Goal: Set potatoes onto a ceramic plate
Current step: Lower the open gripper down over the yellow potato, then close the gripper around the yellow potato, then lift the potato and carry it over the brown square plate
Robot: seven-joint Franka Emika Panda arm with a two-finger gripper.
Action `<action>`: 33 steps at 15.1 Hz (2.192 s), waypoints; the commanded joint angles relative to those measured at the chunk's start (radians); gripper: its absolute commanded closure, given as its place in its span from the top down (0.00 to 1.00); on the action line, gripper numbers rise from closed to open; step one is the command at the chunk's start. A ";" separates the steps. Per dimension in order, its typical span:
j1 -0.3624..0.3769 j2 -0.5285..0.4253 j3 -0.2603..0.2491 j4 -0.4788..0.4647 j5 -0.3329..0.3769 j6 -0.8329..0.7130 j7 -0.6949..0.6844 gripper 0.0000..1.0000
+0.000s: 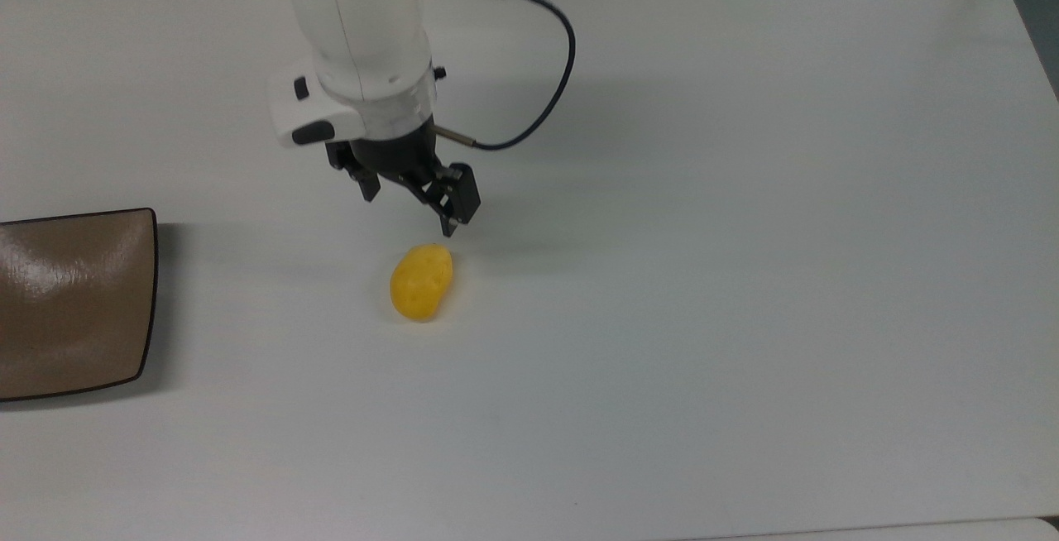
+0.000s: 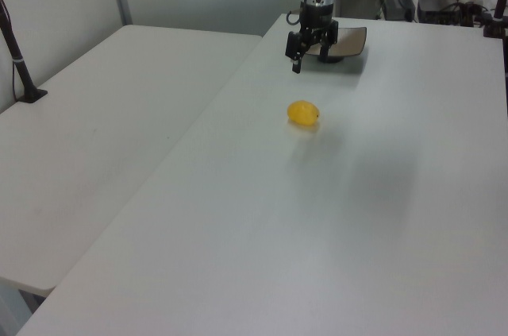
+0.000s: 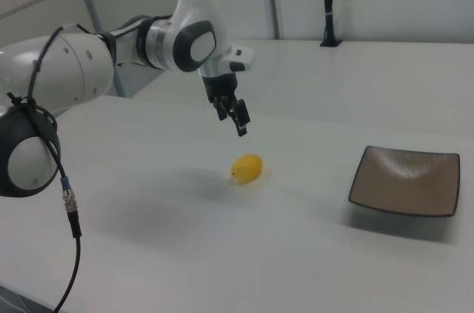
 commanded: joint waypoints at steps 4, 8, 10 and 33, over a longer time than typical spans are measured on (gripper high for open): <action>0.007 0.118 -0.009 0.028 -0.022 0.102 0.013 1.00; 0.000 0.164 -0.009 0.022 -0.040 0.148 0.010 1.00; 0.000 0.178 -0.009 0.022 -0.043 0.159 0.008 1.00; 0.006 0.197 0.005 -0.015 -0.056 0.180 -0.010 0.00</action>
